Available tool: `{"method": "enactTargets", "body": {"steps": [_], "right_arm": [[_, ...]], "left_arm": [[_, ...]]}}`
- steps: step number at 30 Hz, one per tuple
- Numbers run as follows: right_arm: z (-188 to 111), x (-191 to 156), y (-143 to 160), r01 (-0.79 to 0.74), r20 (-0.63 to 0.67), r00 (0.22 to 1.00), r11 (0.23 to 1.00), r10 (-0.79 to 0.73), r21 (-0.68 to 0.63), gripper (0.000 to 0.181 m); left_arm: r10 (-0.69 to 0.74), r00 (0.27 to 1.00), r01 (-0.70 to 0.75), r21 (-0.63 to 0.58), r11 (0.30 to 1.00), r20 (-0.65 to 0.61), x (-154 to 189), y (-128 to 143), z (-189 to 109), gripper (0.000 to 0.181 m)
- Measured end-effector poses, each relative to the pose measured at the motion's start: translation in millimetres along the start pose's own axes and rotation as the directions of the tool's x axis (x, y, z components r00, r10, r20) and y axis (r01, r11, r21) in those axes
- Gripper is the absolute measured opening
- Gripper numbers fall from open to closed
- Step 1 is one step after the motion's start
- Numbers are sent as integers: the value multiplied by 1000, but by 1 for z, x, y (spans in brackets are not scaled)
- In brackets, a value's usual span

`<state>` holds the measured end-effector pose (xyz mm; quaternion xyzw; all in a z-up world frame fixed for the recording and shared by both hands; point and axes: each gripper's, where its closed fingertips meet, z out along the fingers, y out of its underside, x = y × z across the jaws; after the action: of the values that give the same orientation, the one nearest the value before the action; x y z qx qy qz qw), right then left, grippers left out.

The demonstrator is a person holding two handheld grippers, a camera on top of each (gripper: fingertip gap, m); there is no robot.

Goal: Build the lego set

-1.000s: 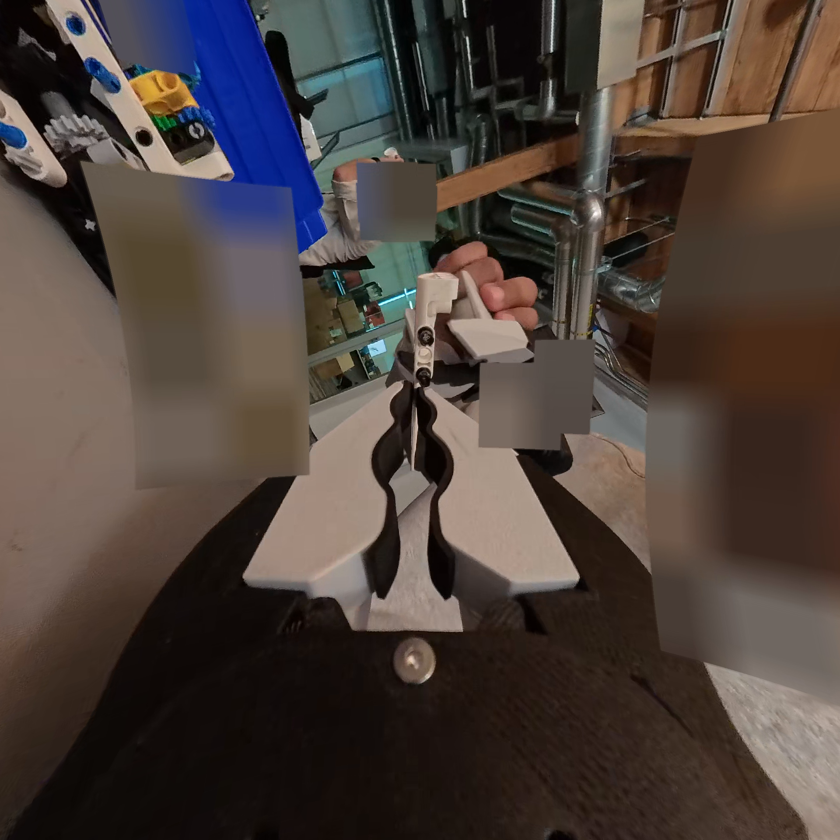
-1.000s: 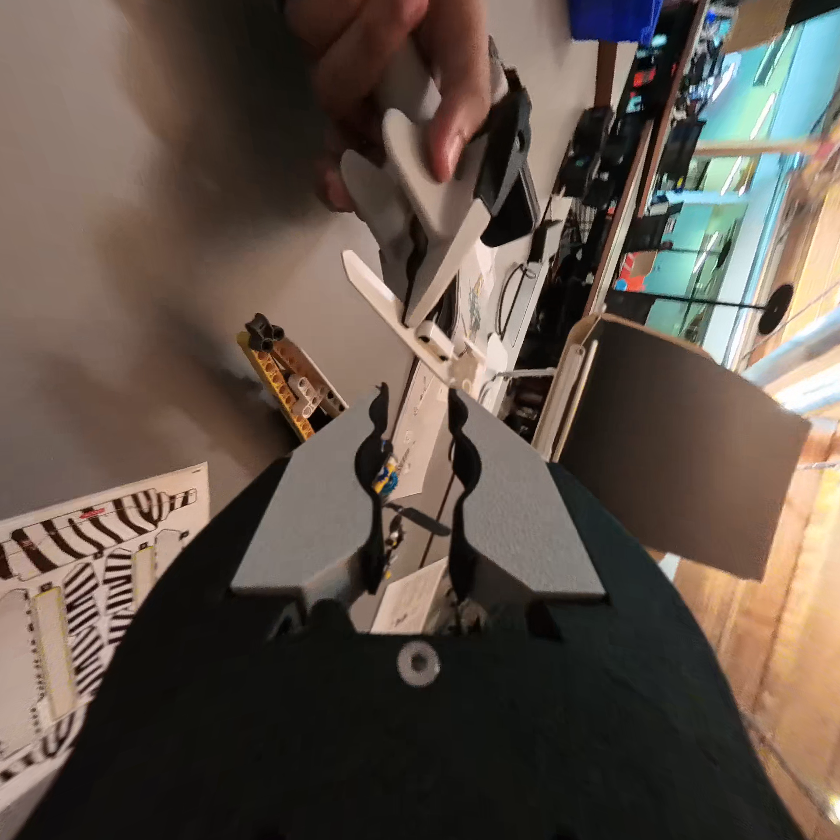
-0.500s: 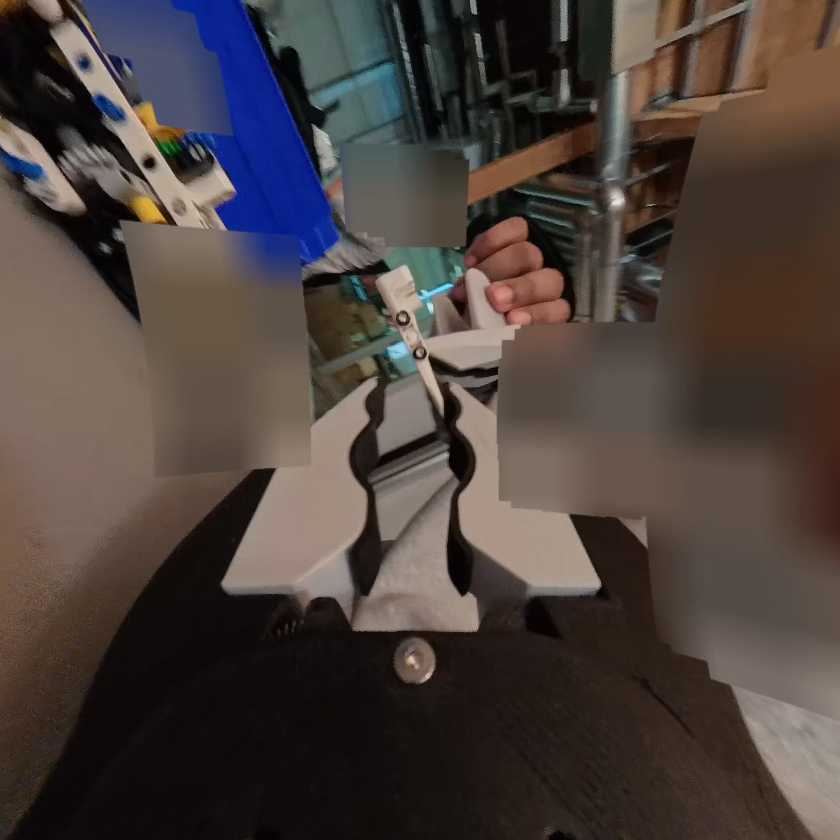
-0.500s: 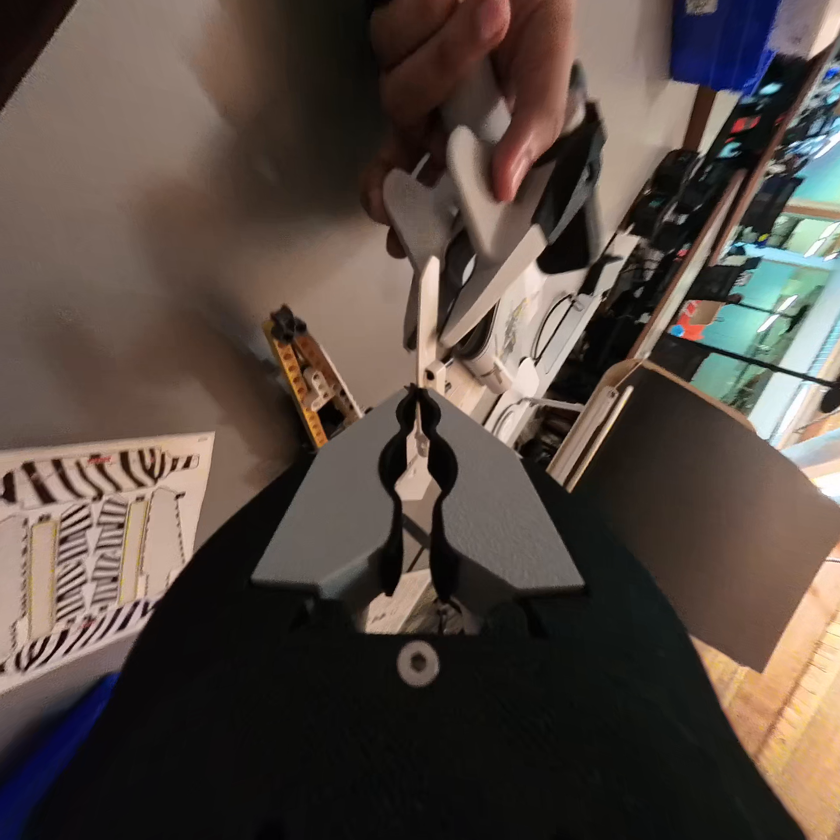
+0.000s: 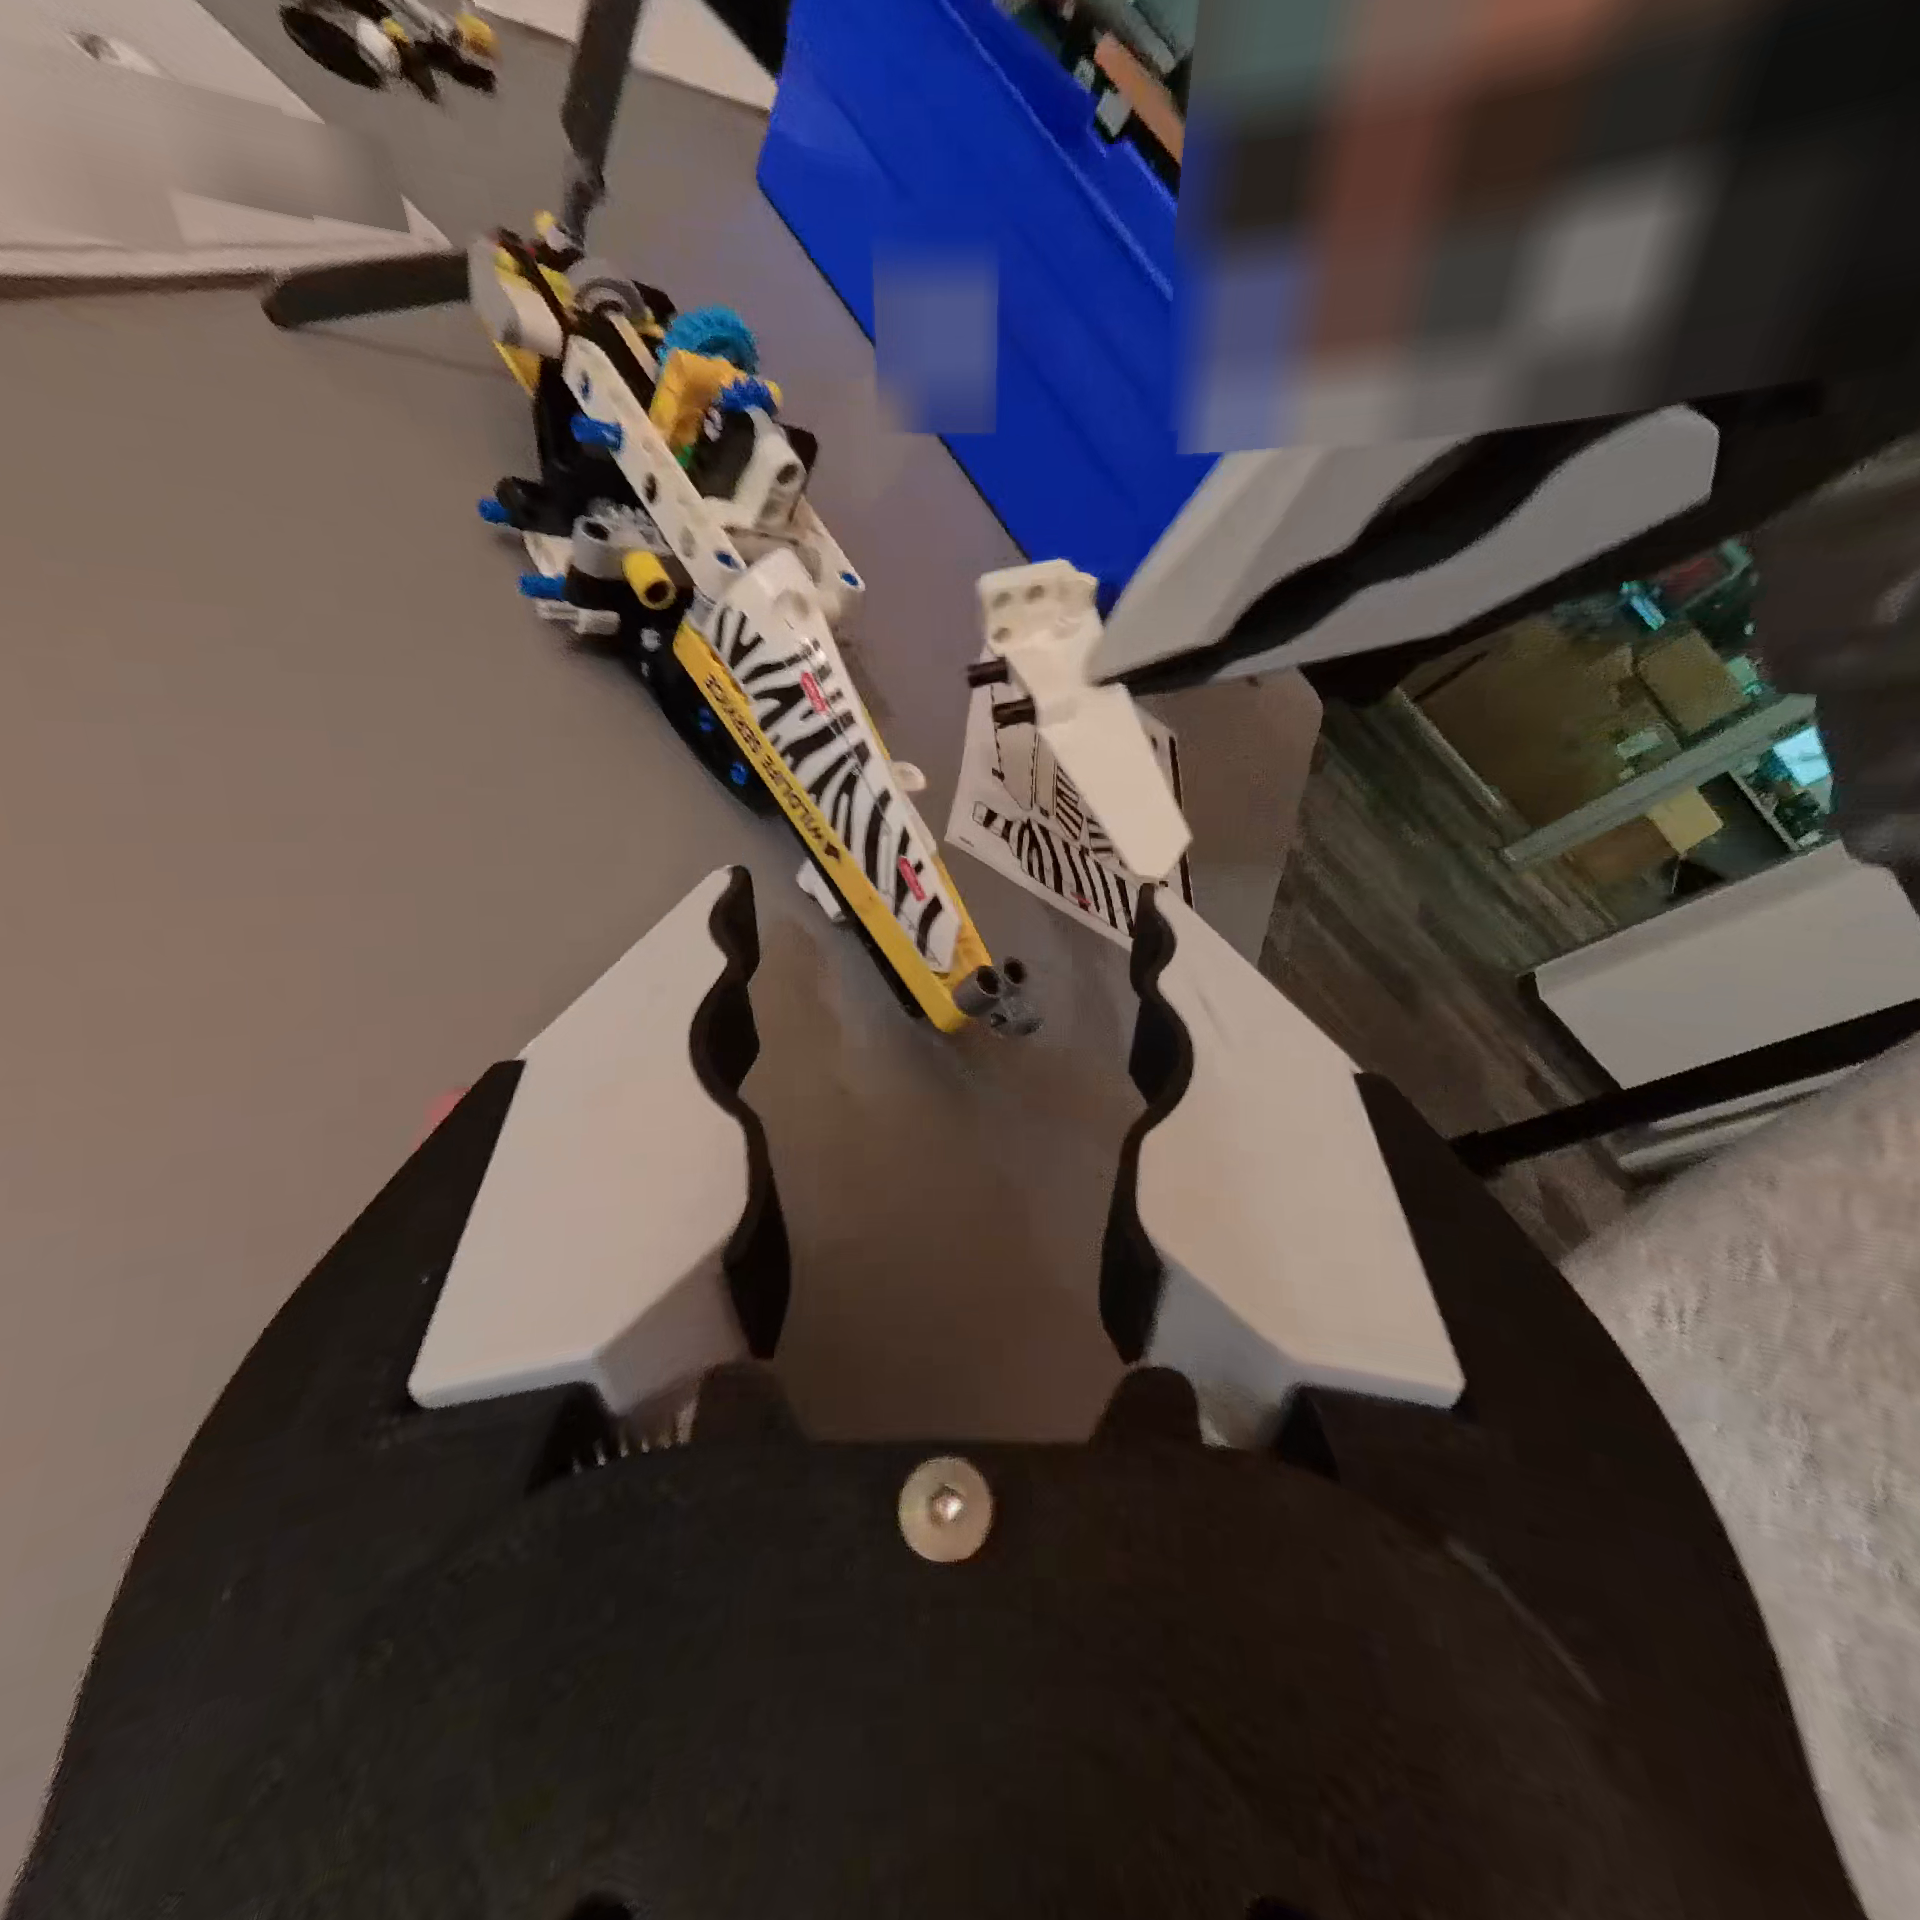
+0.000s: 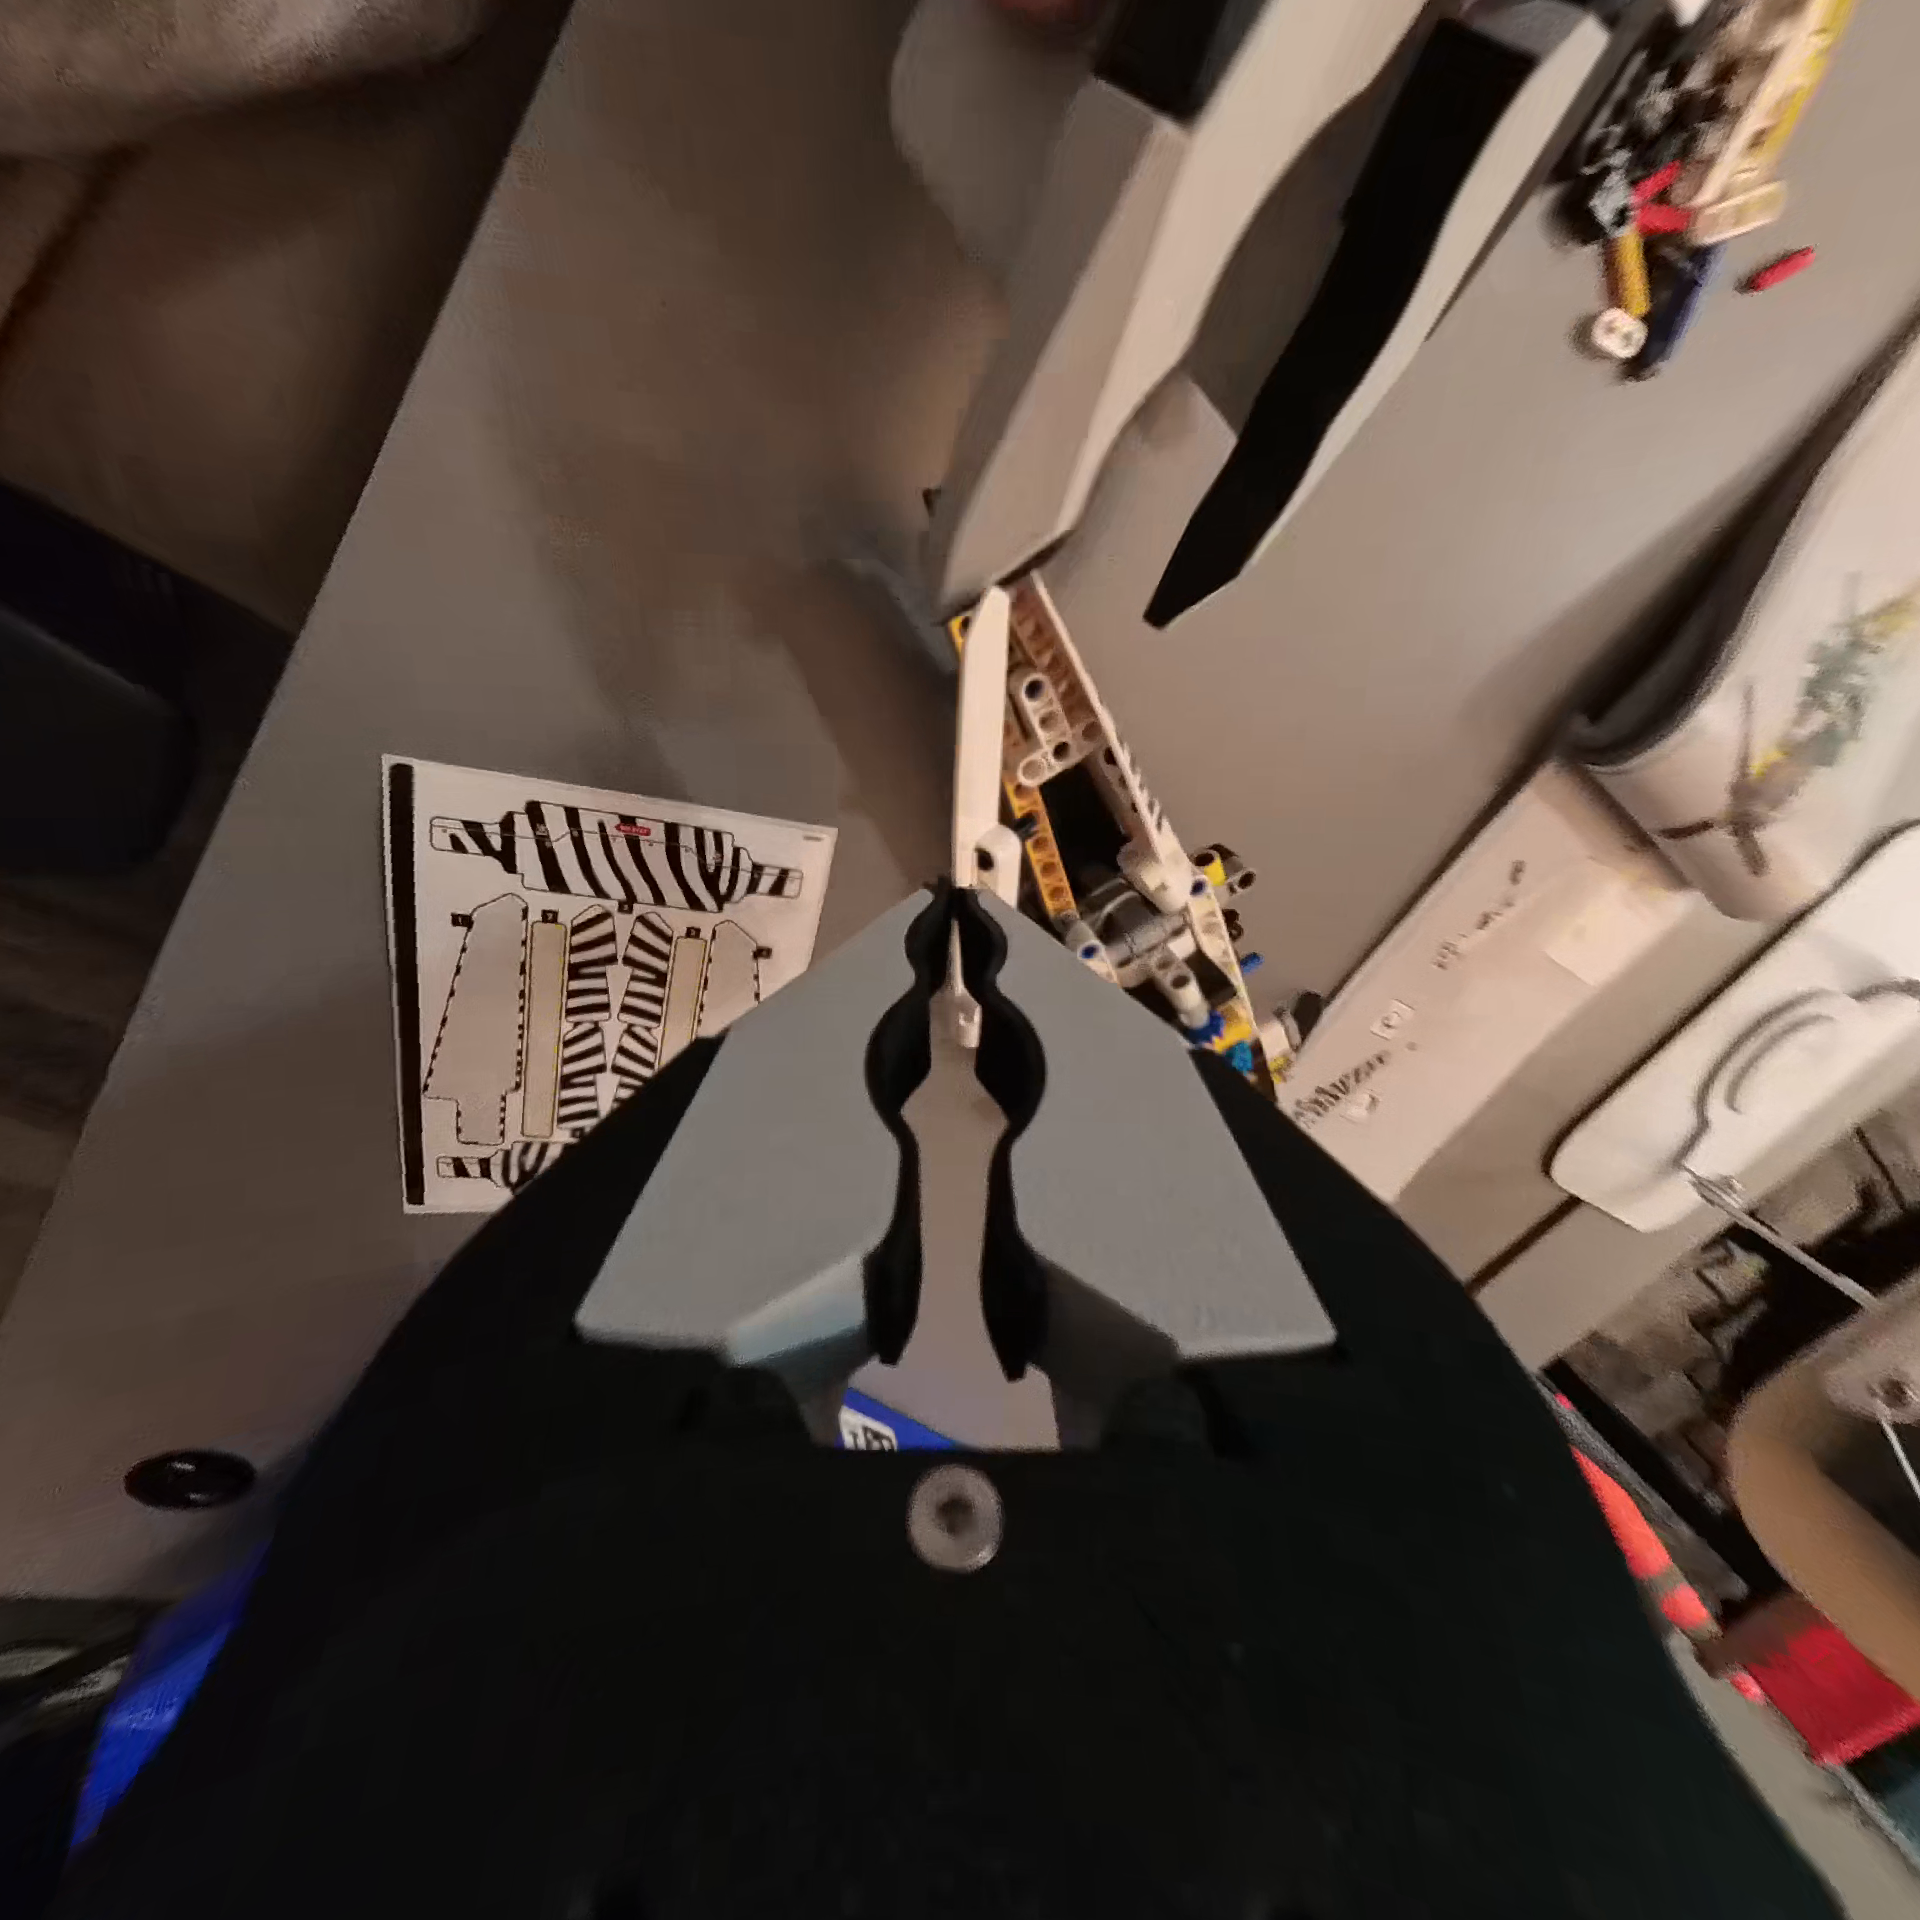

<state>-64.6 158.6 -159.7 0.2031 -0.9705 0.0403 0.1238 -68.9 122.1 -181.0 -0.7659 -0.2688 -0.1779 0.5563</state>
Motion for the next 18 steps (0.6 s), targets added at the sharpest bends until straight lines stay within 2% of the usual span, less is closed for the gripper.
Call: {"method": "enactTargets", "body": {"steps": [2,5,8,9,11,14,18], "right_arm": [[6,1,2,-1,55,998,1000,0,3,0],[2,1,-11,-56,113,993,994,46,89,0],[-8,-5,-36,-206,246,959,945,143,253,0],[-10,-6,-41,-255,291,942,922,169,292,0],[-13,-6,-47,-350,371,903,872,217,342,0],[-18,-5,-52,-470,483,837,789,257,396,0],[-24,-4,-54,-565,555,781,703,286,433,0]], "left_arm": [[32,999,-32,1,999,43,1,0,1,71],[156,984,-165,116,979,86,9,-21,-13,68],[252,967,-240,208,948,-36,35,-29,-24,55],[263,960,-237,221,946,-93,43,-28,-25,44],[248,958,-210,235,949,-144,48,-26,-27,34],[245,954,-205,218,954,-175,51,-21,-27,23],[283,943,-237,246,940,-174,55,-23,-32,2]]}}
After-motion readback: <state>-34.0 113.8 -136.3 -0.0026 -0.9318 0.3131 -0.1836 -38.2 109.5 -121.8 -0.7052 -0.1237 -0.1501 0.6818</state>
